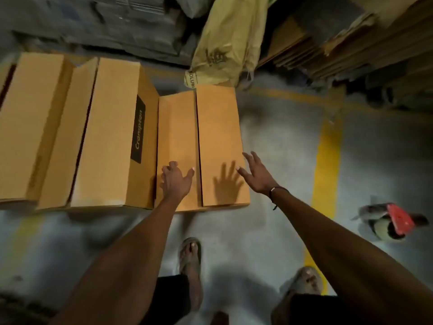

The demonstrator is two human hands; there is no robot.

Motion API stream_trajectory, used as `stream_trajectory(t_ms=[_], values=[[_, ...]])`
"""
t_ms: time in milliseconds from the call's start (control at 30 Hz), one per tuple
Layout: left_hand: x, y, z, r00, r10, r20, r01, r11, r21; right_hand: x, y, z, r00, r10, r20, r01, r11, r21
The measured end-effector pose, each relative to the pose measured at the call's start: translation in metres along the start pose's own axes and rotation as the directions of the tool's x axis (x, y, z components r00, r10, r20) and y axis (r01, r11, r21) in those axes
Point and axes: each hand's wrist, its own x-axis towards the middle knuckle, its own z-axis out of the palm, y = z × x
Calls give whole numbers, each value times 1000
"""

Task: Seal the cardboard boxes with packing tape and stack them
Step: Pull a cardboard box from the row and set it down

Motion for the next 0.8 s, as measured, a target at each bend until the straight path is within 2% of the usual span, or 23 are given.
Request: stream_trajectory(t_ms=[100,233,333,467,667,800], values=[[21,-25,20,998,-54,10,54,998,19,23,19,28,999,38,13,-38,999,-22],[40,-59,41,999,-34,29,32,997,65,44,41,67,994,104,44,-103,994,-23],[45,-84,52,996,-81,42,80,996,37,48,54,92,992,109,59,-107,994,-29],[41,-108,65,998,-58,16,57,998,9,47,66,116,993,121,10,-121,992,-43],[32,-106,68,999,-42,26,40,997,71,48,73,122,985,163,-64,-166,985,-39],[13,-95,84,999,-31,29,27,991,132,37,89,102,978,184,-97,-191,979,-68]])
